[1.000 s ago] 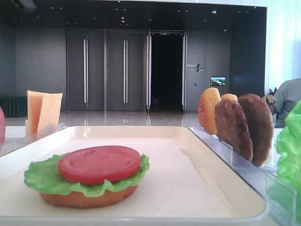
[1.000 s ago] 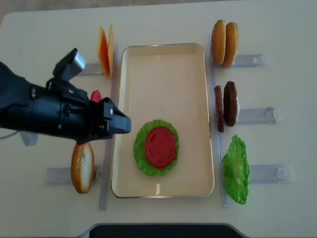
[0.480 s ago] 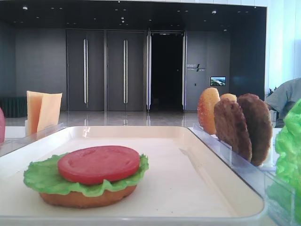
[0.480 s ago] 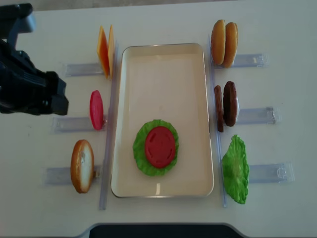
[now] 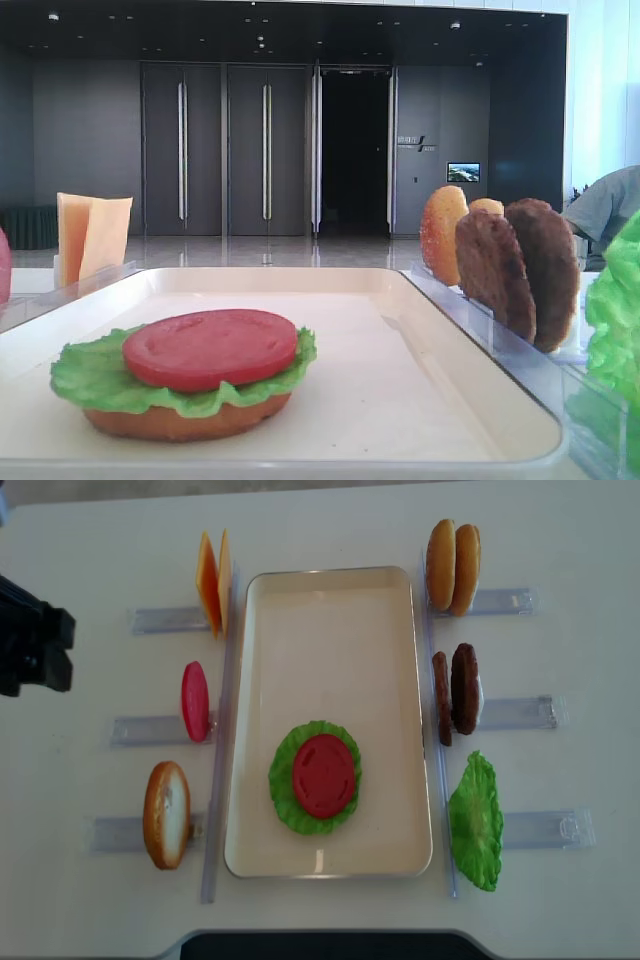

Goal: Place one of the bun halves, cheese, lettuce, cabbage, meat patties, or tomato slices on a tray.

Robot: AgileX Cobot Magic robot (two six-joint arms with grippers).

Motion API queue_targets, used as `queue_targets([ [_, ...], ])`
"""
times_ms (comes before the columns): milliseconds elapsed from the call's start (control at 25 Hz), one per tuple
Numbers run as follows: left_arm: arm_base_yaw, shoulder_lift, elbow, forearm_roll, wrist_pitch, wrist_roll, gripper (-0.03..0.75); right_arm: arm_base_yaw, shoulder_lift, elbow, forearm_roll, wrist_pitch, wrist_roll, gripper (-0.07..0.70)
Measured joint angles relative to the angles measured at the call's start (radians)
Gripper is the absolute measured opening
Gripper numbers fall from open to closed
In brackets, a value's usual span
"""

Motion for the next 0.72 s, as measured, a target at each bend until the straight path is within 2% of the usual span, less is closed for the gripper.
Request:
queue_targets([
  [120,0.105,0.000,0.000,0.008,0.000,0.038,0.429,0.000,0.000,0.000,0.000,0.000,0.000,0.419],
  [200,0.135,0.000,0.000,0.013,0.002,0.050,0.429,0.000,0.000,0.000,0.000,0.000,0.000,0.419],
  [560,0.138,-0.032,0.009,-0.035,0.003,0.091,0.395,0.000,0.000,0.000,0.000,0.000,0.000,0.419],
  [720,0.090,-0.164,0.066,-0.046,0.003,0.116,0.367,0.000,0.000,0.000,0.000,0.000,0.000,0.419],
])
